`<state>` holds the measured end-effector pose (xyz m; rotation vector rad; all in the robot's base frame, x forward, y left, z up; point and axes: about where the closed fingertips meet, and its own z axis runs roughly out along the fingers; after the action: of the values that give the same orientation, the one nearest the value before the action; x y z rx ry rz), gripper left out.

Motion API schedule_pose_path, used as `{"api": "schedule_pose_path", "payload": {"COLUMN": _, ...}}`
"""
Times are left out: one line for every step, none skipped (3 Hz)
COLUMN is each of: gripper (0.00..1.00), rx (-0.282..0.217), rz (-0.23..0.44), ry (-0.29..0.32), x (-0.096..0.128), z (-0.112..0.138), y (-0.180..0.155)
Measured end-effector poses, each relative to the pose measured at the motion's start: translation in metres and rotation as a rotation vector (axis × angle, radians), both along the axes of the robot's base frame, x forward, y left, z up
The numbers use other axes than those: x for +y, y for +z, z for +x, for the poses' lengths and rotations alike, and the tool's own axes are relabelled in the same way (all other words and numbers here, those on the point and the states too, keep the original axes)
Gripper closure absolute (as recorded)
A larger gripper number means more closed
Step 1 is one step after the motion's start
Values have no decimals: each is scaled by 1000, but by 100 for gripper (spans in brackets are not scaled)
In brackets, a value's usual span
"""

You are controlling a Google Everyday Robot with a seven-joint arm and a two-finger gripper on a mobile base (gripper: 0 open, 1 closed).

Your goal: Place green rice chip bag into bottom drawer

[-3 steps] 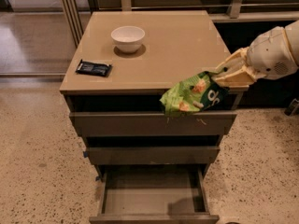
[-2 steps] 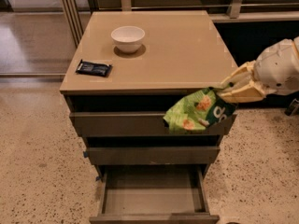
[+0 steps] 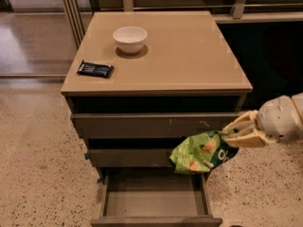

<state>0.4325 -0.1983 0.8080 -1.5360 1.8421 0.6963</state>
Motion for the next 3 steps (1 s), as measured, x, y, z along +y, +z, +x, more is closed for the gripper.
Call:
{"api": "schedule_pose_path", "payload": {"gripper": 100, "rx": 147, "rz": 170, "ry": 44, "x": -9, "z": -12, "y": -106}}
{"api": "schedule_pose_path", "payload": {"gripper": 100, "rx": 170, "rz": 188, "ry": 43, "x": -7, "z": -12, "y": -119}}
{"api": "schedule_pose_path", "payload": {"gripper": 100, "rx": 181, "rz": 184, "ry": 67, "x": -4, "z": -14, "y": -142}}
